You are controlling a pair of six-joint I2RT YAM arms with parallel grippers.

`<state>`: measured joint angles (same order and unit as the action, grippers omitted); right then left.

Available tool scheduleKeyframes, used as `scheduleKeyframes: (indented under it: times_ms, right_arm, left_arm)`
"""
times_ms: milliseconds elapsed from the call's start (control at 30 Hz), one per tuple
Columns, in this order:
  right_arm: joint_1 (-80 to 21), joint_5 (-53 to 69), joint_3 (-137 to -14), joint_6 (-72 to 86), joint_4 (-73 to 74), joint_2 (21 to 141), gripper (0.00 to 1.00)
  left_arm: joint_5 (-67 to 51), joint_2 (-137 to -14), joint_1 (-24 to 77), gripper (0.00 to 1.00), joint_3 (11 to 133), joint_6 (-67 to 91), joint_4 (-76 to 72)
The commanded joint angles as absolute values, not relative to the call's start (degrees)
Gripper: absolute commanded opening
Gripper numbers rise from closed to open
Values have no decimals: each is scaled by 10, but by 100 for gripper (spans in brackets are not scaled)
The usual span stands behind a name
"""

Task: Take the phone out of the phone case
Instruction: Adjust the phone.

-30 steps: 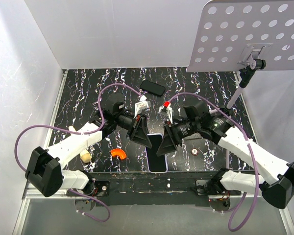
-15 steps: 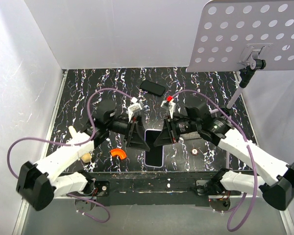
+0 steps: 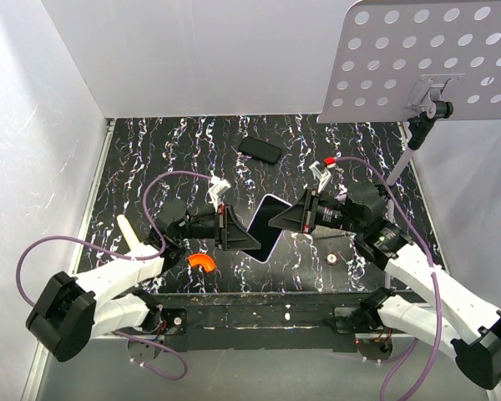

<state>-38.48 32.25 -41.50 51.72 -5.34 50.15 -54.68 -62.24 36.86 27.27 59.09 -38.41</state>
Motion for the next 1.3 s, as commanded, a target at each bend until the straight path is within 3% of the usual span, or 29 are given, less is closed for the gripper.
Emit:
scheduleKeyframes:
  times_ms: [0, 67, 133, 267, 667, 800, 833, 867, 900, 933, 1000, 1133, 1267]
  right_arm:
    - [-384, 308, -411, 546, -156, 473, 1]
    - [-381, 298, -419, 537, -128, 466, 1]
    - [-377, 300, -433, 534, -92, 464, 17]
    - [-356, 365, -460, 550, -70, 485, 26]
    - [-348, 379, -443, 609, -137, 508, 35]
    - [-348, 381, -436, 626, -169, 515, 28]
    - [-348, 374, -432, 634, -180, 515, 18]
    - [-348, 369, -432, 639, -191, 515, 2]
    - [-348, 364, -431, 644, -195, 512, 1]
    - [-349, 355, -428, 647, -204, 505, 1]
    - [-348, 302, -418, 646, -190, 469, 1]
    - [-349, 191, -425, 624, -70, 379, 1]
    - [-348, 142, -424, 628, -14, 324, 1]
  left_arm:
    - [-548, -635, 379, 0, 283, 654, -492]
    - [-561, -642, 379, 0, 283, 662, -511]
    - [-580, -642, 379, 0, 283, 659, -520]
    - [-598, -642, 379, 0, 291, 654, -506]
    - [-557, -641, 381, 0, 313, 723, -552]
    - [-551, -636, 381, 0, 324, 714, -530]
    - [-552, -636, 383, 0, 329, 714, -524]
    - [-551, -636, 383, 0, 331, 713, -515]
    - [-547, -633, 383, 5, 335, 710, -493]
    - [-530, -623, 384, 23, 336, 707, -475]
    - [-484, -592, 383, 44, 329, 694, -427]
    - [-384, -524, 388, 49, 315, 665, -333]
    - [-379, -519, 388, 49, 309, 661, -334]
